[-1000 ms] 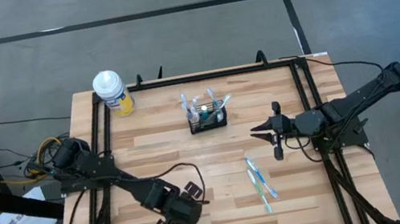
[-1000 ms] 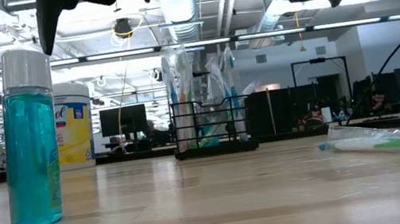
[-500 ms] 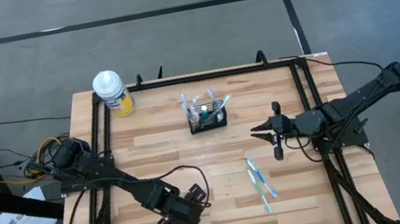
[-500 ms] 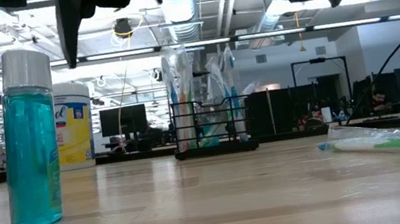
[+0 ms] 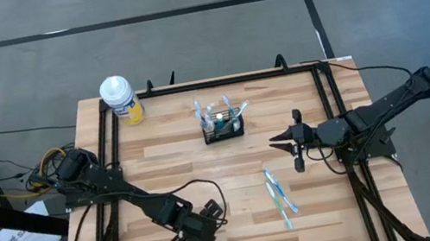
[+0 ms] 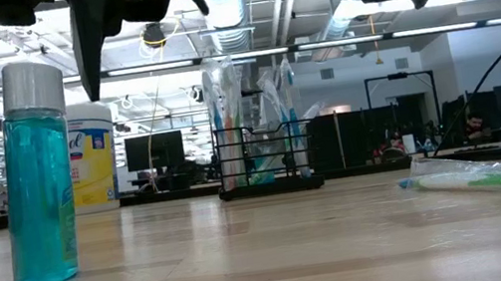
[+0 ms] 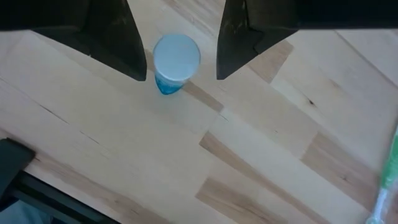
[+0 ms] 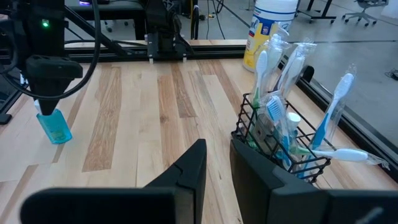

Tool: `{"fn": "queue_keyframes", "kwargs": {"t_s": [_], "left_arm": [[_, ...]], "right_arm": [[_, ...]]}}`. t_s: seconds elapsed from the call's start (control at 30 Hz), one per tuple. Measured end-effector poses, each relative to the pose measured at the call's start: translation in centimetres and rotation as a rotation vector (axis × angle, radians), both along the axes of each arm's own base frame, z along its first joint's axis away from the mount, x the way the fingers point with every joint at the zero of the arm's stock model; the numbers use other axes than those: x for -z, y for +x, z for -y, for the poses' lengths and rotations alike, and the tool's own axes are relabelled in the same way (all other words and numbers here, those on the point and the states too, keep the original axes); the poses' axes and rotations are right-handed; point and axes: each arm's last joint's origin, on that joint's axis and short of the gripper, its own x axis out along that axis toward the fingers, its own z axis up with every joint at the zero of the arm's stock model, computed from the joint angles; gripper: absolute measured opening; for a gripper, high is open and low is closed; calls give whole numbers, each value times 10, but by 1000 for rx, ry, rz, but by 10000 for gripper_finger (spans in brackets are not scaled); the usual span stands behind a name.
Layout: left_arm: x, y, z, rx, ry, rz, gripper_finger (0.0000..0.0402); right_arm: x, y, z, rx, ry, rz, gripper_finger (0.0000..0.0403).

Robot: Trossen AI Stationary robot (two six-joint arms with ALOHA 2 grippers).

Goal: Pick & Place toothbrushing station
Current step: Put the mouthwash into the black mesh organizer

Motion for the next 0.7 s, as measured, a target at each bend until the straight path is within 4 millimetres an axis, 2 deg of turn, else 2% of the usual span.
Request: {"fn": "queue_keyframes", "kwargs": {"t_s": [0.37, 0.7], "left_arm": [[0, 0, 1, 9, -24, -11, 178], [21, -5, -1, 25, -64, -6, 163]], "right_arm": [[1, 1, 0, 0, -2, -6, 63], [4, 3, -1, 2, -8, -21, 63]]}}
